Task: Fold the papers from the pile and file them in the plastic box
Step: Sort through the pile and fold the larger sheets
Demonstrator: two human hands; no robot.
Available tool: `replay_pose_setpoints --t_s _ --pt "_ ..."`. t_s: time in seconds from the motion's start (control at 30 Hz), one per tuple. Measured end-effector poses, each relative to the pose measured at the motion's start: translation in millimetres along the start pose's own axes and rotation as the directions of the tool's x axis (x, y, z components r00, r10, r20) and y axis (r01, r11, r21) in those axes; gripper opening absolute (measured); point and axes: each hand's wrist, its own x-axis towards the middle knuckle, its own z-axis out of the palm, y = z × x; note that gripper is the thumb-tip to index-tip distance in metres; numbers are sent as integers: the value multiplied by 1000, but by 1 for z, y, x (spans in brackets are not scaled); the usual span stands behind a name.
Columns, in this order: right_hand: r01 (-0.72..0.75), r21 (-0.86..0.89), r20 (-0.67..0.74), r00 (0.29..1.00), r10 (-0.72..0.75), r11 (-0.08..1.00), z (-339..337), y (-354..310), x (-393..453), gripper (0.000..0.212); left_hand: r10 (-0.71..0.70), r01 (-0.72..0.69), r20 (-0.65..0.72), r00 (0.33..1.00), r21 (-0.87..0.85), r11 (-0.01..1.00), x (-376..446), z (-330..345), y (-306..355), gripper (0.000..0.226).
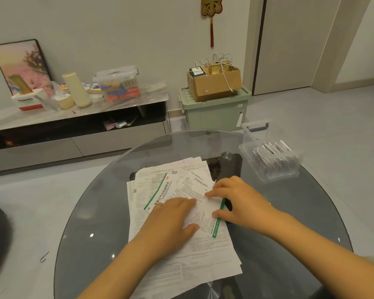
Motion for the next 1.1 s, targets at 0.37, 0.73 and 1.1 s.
replay_pose_setpoints --t_s 0.37,0.73,1.1 --pt "74 26 -9 997 -74 997 17 -15 6 37 -25 15 -82 996 -118 993 4 -6 -3 28" --pt "105 82 35 993 -109 991 22 -21 2 28 -42 63 62 997 -387 920 -2 -16 -15 40" --pt "46 194 -24 999 -42 980 26 -25 4 13 34 -25 48 998 -186 982 -1 -9 -29 43"
